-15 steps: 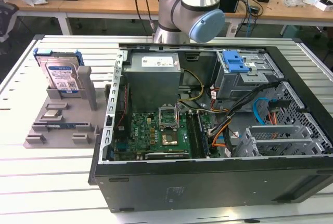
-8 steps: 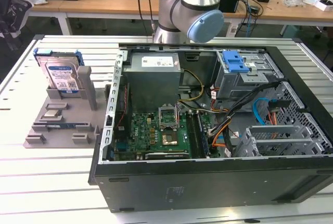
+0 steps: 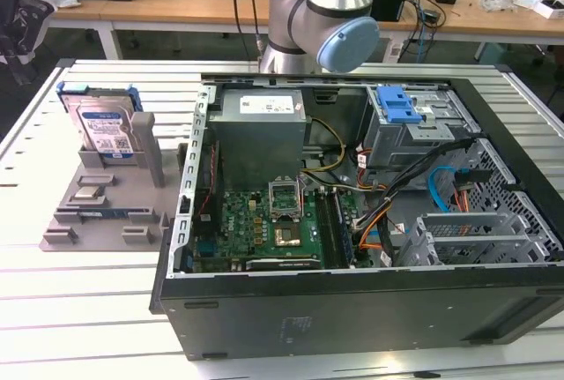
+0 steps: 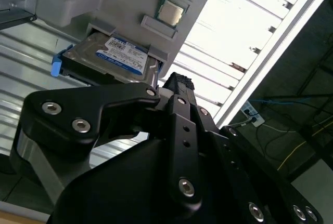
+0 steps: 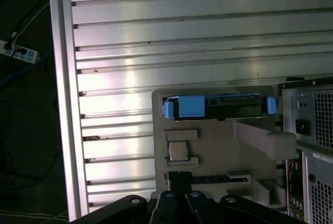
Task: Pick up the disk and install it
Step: 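Pick up the disk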
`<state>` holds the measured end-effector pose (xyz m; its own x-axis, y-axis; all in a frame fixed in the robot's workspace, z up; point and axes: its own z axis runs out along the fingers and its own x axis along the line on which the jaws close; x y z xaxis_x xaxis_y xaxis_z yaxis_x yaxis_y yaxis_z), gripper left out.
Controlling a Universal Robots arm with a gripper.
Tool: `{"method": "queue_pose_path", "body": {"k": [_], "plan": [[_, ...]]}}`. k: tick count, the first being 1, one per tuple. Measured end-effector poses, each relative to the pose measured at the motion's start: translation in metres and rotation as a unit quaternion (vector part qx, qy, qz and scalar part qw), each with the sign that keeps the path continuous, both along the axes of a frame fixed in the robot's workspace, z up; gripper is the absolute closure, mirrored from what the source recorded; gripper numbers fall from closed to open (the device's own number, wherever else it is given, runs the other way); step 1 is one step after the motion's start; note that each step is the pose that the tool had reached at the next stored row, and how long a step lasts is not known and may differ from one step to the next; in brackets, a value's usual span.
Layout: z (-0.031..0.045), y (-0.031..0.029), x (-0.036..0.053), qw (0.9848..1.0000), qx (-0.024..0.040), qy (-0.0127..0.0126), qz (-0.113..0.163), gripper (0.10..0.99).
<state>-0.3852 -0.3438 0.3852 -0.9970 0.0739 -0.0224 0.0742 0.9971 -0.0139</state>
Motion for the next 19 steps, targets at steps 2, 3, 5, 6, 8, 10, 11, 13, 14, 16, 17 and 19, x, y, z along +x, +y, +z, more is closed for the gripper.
{"method": "queue_pose_path", "body": {"k": [2,3,5,6,8,10,11,13,14,16,17,19], "plan": [[0.0,0.0,0.0,1.0,0.0,0.0,0.0,0.98],[0.0,0.0001,0.0,1.0,0.0,0.0,0.009,0.98],[0.0,0.0001,0.0,0.9995,0.0,0.0,0.032,0.98],[0.0,0.0001,0.0,0.9992,0.0,0.0,0.04,0.98],[0.0,0.0001,0.0,0.9983,0.0,0.0,0.058,0.98],[0.0,0.0001,0.0,0.9969,0.0,0.0,0.078,0.98],[0.0,0.0001,0.0,0.9951,0.0,0.0,0.099,0.98],[0.0,0.0001,0.0,0.9893,0.0,0.0,0.146,0.98],[0.0,0.0001,0.0,0.988,0.0,0.0,0.154,0.98],[0.0,0.0001,0.0,0.984,0.0,0.0,0.178,0.98],[0.0,0.0001,0.0,0.9822,0.0,0.0,0.188,0.98],[0.0,0.0001,0.0,0.9782,0.0,0.0,0.208,0.98]]}}
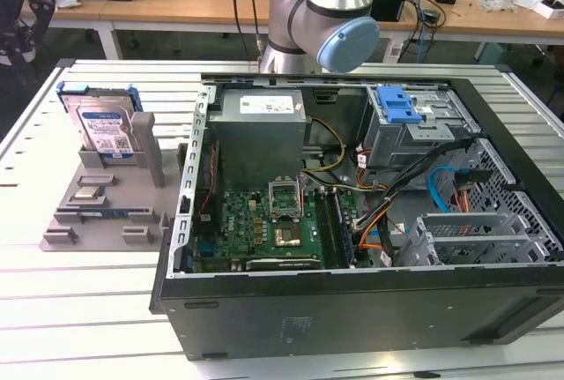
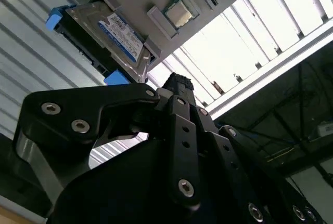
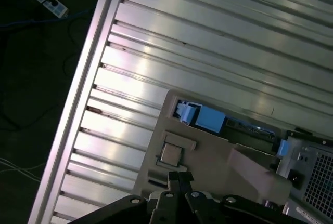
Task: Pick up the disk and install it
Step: 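Pick up the disk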
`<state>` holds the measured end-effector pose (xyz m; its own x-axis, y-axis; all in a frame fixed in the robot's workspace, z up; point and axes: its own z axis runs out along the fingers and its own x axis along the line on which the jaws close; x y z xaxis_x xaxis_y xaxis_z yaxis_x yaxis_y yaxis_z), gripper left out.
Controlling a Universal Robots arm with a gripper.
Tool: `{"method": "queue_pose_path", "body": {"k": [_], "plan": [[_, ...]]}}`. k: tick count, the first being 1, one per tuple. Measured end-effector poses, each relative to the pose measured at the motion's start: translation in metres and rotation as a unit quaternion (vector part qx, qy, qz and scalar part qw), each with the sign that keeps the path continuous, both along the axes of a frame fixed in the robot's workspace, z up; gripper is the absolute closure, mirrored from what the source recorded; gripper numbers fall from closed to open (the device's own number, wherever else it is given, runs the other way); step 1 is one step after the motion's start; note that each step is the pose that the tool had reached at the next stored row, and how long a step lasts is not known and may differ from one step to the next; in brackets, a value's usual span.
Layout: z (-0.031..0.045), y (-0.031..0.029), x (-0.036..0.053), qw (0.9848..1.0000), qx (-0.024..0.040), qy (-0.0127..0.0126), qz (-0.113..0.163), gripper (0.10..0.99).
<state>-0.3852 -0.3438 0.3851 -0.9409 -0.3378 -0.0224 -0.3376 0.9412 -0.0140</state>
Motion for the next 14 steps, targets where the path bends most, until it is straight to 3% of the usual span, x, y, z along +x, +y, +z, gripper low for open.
{"method": "queue_pose_path", "body": {"k": [4,9,11,13,14], "plan": [[0.0,0.0,0.0,0.9993,0.0,0.0,0.037,0.98],[0.0,0.0,0.0,0.9962,0.0,0.0,0.087,0.98],[0.0,0.0,0.0,0.9931,0.0,0.0,0.117,0.98],[0.0,0.0,0.0,0.9911,0.0,0.0,0.133,0.98],[0.0,0.0,0.0,0.9891,0.0,0.0,0.147,0.98]]}}
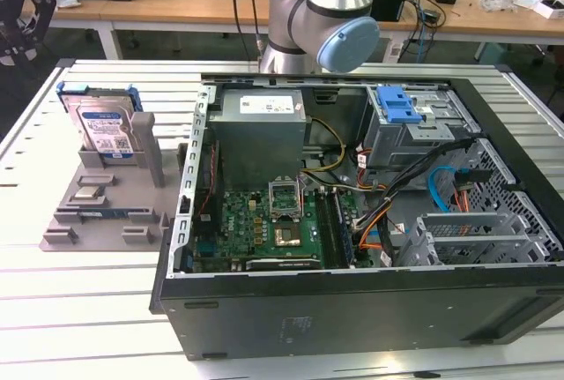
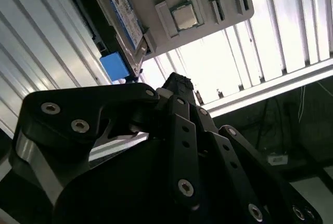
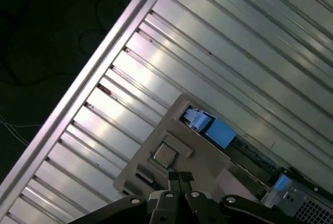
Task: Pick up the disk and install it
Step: 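Pick up the disk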
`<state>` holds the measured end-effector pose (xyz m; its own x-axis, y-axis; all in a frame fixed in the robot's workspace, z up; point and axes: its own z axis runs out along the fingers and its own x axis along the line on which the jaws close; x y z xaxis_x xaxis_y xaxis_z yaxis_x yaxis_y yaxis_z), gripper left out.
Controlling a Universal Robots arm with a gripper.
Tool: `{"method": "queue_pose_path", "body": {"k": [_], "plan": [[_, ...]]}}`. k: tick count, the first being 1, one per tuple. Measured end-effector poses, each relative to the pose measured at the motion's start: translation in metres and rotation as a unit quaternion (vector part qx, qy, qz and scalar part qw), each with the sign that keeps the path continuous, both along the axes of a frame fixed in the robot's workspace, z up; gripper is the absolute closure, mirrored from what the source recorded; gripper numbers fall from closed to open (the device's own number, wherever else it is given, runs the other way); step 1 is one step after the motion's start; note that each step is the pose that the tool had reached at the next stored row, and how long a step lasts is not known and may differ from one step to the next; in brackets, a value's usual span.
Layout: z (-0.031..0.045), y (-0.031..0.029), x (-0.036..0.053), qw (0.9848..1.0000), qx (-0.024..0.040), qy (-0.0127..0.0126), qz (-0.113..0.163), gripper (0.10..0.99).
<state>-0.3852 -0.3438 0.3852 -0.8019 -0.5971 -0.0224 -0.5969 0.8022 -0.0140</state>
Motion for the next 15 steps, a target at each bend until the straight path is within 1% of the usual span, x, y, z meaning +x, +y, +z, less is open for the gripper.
{"method": "queue_pose_path", "body": {"k": [2,4,6,7,9,11,12,13,14,15], "plan": [[0.0,0.0,0.0,0.9995,0.0,0.0,0.033,0.98],[0.0,0.0,0.0,0.999,0.0,0.0,0.044,0.98],[0.0,0.0,0.0,0.9982,0.0,0.0,0.061,0.98],[0.0,0.0,0.0,0.9974,0.0,0.0,0.072,0.98],[0.0,0.0,0.0,0.9964,0.0,0.0,0.085,0.98],[0.0,0.0,0.0,0.9945,0.0,0.0,0.104,0.98],[0.0,0.0,0.0,0.9934,0.0,0.0,0.115,0.98],[0.0,0.0,0.0,0.9919,0.0,0.0,0.127,0.98],[0.0,0.0,0.0,0.9902,0.0,0.0,0.14,0.98],[0.0,0.0,0.0,0.9893,0.0,0.0,0.146,0.98]]}}
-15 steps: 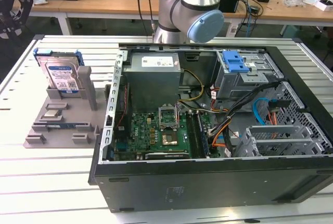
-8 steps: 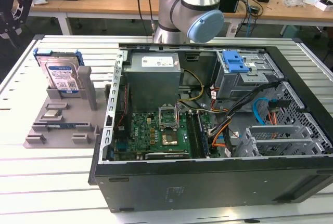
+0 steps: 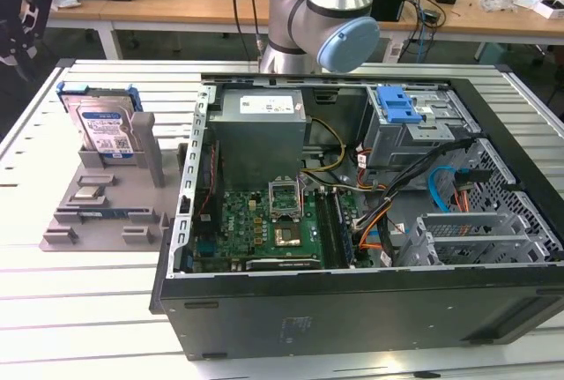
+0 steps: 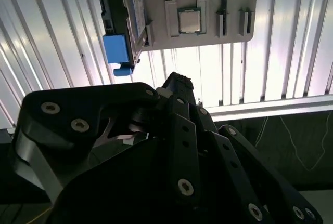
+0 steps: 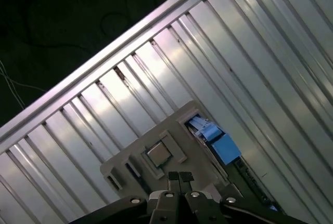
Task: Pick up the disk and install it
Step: 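Pick up the disk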
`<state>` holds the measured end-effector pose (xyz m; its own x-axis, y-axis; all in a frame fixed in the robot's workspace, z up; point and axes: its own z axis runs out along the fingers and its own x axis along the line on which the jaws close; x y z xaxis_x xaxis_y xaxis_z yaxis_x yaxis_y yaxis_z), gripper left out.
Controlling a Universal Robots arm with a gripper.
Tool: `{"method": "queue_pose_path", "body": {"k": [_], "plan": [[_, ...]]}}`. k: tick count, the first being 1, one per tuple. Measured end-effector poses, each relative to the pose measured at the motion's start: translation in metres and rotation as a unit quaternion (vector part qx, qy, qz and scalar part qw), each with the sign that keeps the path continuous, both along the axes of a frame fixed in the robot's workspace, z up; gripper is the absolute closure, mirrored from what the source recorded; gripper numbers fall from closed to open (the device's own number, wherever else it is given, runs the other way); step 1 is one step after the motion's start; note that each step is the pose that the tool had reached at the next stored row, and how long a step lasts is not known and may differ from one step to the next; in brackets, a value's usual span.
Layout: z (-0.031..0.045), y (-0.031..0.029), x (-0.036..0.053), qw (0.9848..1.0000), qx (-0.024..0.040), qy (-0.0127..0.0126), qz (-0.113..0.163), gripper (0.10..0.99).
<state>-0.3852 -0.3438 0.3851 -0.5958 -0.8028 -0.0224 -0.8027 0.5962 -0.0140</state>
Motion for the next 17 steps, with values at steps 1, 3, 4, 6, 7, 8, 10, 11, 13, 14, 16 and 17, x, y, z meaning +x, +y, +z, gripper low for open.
{"method": "queue_pose_path", "body": {"k": [1,3,4,6,7,8,10,11,13,14,16,17], "plan": [[0.0,0.0,0.0,1.0,0.0,0.0,0.006,0.98],[0.0,0.0,0.0,0.9998,0.0,0.0,0.018,0.98],[0.0,0.0,0.0,0.9996,0.0,0.0,0.027,0.98],[0.0,0.0,0.0,0.9993,0.0,0.0,0.038,0.98],[0.0,0.0,0.0,0.999,0.0,0.0,0.045,0.98],[0.0,0.0,0.0,0.9987,0.0,0.0,0.052,0.98],[0.0,0.0,0.0,0.9969,0.0,0.0,0.079,0.98],[0.0,0.0,0.0,0.996,0.0,0.0,0.089,0.98],[0.0,0.0,0.0,0.9947,0.0,0.0,0.103,0.98],[0.0,0.0,0.0,0.9938,0.0,0.0,0.111,0.98],[0.0,0.0,0.0,0.9922,0.0,0.0,0.124,0.98],[0.0,0.0,0.0,0.9915,0.0,0.0,0.13,0.98]]}}
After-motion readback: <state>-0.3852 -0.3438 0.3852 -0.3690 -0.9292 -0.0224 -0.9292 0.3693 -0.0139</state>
